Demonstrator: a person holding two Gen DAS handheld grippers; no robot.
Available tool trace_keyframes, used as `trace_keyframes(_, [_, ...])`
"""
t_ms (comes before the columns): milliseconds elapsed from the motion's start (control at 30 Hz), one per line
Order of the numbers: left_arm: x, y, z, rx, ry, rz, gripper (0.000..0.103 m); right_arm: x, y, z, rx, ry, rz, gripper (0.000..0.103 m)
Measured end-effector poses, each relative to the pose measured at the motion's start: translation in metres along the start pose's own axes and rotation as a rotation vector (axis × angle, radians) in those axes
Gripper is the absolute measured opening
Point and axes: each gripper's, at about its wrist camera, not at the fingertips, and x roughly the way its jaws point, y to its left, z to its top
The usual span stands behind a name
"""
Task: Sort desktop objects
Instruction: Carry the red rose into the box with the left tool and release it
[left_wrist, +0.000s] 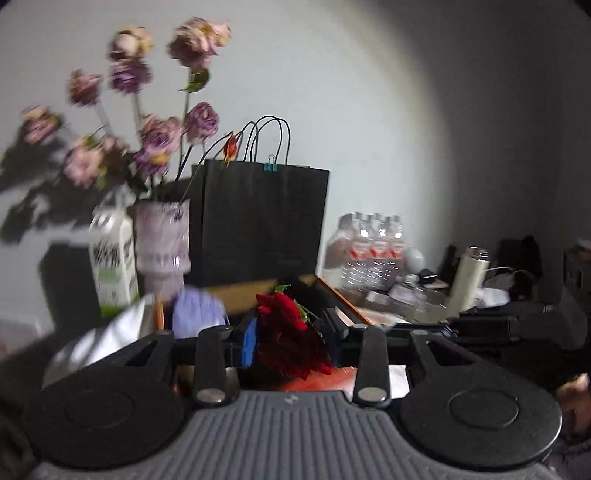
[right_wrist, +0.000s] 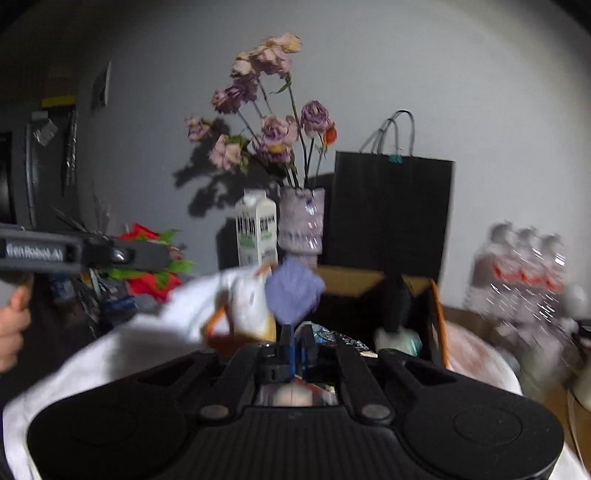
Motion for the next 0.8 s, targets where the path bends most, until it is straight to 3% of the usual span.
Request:
trace_keyframes(100, [0.078,0.019,0.027,-0.002,0.097,0.018,0.037,0.064,-0.032,0.043,0.054,0.043,0.055,0.002])
trace_keyframes(200, [0.154,0.046,0.036,-0.054,0.213,0.061,0.037,0.138,-0.060,0.069,0.096,0.118,0.044,0.002])
trace_keyframes(300, [0.210,0.078,0.033,-0.106,0.292,0.096,0.037,0.211,-0.085,0.076,0.137,0.205,0.012,0.003])
trace_keyframes(400, [0.254,0.102,0.021,-0.119,0.399,0.029,0.038,0.270,-0.097,0.067,0.187,0.277,-0.010,0.003])
trace_keyframes(433, [0.266,0.111,0.016,-0.102,0.433,0.052,0.039,0.285,-0.099,0.063,0.193,0.288,-0.011,0.003])
trace_keyframes(533, [0.292,0.126,0.002,-0.117,0.518,0.184,0.048,0.327,-0.097,0.055,0.187,0.366,0.003,0.007])
trace_keyframes(567, [0.297,0.131,-0.002,-0.135,0.550,0.191,0.058,0.338,-0.095,0.051,0.176,0.396,-0.013,0.015])
trace_keyframes(633, [0.292,0.139,-0.003,-0.170,0.547,0.177,0.067,0.352,-0.090,0.044,0.167,0.466,-0.054,0.013])
trace_keyframes(667, [0.286,0.139,0.000,-0.177,0.531,0.172,0.070,0.351,-0.088,0.044,0.163,0.462,-0.067,0.018])
trace_keyframes(733, [0.273,0.141,0.008,-0.187,0.503,0.195,0.079,0.339,-0.086,0.048,0.190,0.450,-0.057,0.039])
trace_keyframes(767, [0.265,0.142,0.013,-0.196,0.496,0.192,0.081,0.332,-0.088,0.052,0.211,0.451,-0.061,0.054])
trace_keyframes(800, [0.257,0.143,0.019,-0.206,0.491,0.205,0.085,0.325,-0.091,0.056,0.221,0.447,-0.071,0.060])
